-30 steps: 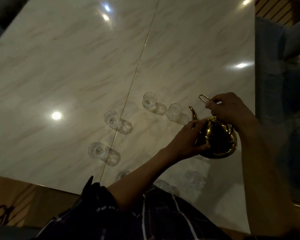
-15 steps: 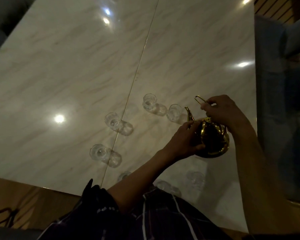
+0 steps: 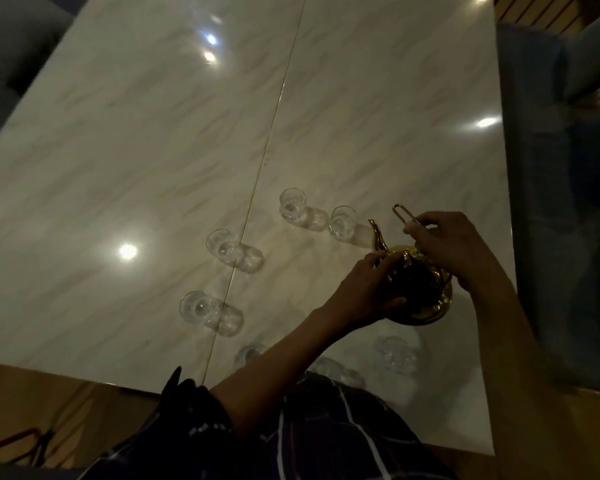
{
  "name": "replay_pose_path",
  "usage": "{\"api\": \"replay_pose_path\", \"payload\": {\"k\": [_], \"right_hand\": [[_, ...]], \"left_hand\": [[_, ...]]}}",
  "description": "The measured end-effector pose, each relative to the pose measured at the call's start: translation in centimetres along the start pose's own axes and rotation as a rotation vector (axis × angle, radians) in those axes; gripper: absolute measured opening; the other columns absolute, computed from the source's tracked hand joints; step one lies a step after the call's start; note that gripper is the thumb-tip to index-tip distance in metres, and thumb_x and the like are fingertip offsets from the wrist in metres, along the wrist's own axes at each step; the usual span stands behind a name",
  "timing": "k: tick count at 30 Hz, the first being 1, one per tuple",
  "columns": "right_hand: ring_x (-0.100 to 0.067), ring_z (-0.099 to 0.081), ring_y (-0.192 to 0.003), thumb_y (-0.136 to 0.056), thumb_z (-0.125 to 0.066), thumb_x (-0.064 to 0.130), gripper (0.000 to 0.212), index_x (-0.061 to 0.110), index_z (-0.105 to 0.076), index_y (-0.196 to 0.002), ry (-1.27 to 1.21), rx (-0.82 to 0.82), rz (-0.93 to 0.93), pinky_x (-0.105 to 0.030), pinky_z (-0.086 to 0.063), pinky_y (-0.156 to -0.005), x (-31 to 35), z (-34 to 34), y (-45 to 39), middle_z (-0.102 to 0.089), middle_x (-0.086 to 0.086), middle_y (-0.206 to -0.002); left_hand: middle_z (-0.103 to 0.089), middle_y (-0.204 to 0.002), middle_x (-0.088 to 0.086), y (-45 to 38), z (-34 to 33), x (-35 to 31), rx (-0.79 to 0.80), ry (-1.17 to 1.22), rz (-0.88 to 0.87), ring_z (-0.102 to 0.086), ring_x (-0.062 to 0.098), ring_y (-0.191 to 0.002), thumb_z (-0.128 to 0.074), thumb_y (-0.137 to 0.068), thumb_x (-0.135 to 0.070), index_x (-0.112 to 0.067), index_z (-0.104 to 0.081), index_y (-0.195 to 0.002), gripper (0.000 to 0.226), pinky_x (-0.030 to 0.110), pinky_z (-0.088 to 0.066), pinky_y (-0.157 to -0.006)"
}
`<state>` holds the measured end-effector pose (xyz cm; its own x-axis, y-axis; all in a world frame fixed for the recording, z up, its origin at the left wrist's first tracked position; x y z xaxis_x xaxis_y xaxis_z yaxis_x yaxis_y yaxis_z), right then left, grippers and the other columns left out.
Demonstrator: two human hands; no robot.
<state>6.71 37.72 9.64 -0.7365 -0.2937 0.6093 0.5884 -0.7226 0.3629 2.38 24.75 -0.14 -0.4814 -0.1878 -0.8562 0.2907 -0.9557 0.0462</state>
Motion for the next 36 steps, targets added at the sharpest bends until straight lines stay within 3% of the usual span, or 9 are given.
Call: {"api": "replay_pose_path", "payload": {"k": [7, 14, 20, 27, 36], "right_hand": [[-0.022, -0.067, -0.088, -0.094, -0.060, 0.033, 0.018, 0.020, -0.071, -0.099, -0.063, -0.047, -0.043, -0.049, -0.059, -0.081, -4.3, 2.2, 3.7, -0.069, -0.007, -0.093], [-0.023, -0.067, -0.095, -0.096, -0.058, 0.030, 0.024, 0.013, -0.073, -0.104, -0.015, -0.085, -0.059, -0.046, -0.056, -0.087, -7.5, 4.0, 6.3, -0.069, -0.004, -0.097], [-0.025, -0.067, -0.092, -0.094, -0.058, 0.031, 0.024, 0.013, -0.073, -0.102, 0.022, -0.062, -0.089, -0.046, -0.056, -0.087, -10.3, 4.4, 7.2, -0.065, 0.000, -0.086], [-0.025, -0.068, -0.095, -0.094, -0.059, 0.032, 0.028, 0.012, -0.074, -0.107, 0.084, -0.029, -0.127, -0.045, -0.055, -0.089, -12.2, 3.6, 7.9, -0.071, -0.010, -0.099], [-0.027, -0.067, -0.096, -0.095, -0.058, 0.031, 0.030, 0.008, -0.072, -0.108, 0.127, -0.019, -0.120, -0.041, -0.054, -0.087, -12.5, 3.0, 8.4, -0.072, -0.014, -0.101]], "left_hand": [[-0.033, -0.155, 0.011, 1.0, -3.9, -2.2, 0.083, -0.049, -0.041, -0.043, 0.033, -0.136, -0.073, -0.087, -0.035, -0.030, -0.026, -0.155, 0.083, 0.053, -0.051, -0.099], [-0.035, -0.153, 0.012, 1.7, -7.8, -4.3, 0.171, -0.072, -0.140, -0.047, 0.033, -0.131, -0.069, -0.090, -0.034, -0.026, -0.020, -0.156, 0.083, 0.053, -0.054, -0.090], [-0.038, -0.150, 0.016, 2.2, -10.9, -5.5, 0.223, -0.046, -0.127, -0.049, 0.035, -0.129, -0.071, -0.089, -0.030, -0.024, -0.020, -0.156, 0.085, 0.052, -0.055, -0.091], [-0.041, -0.148, 0.016, 3.5, -13.4, -5.2, 0.283, -0.031, -0.067, -0.054, 0.034, -0.124, -0.070, -0.090, -0.033, -0.026, -0.019, -0.156, 0.084, 0.053, -0.055, -0.091], [-0.042, -0.148, 0.015, 4.4, -14.3, -5.1, 0.293, -0.029, -0.044, -0.055, 0.033, -0.123, -0.070, -0.089, -0.038, -0.028, -0.016, -0.156, 0.087, 0.052, -0.054, -0.093]]}}
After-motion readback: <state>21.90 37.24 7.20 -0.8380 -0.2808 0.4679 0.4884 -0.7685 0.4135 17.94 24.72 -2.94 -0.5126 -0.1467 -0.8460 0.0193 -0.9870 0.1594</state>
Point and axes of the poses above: each hand's wrist, its own y-axis away from the middle knuckle, its own z-axis out of the back of the hand, x = y × z, the point moved 6 cm from there along -y, towards the middle knuckle
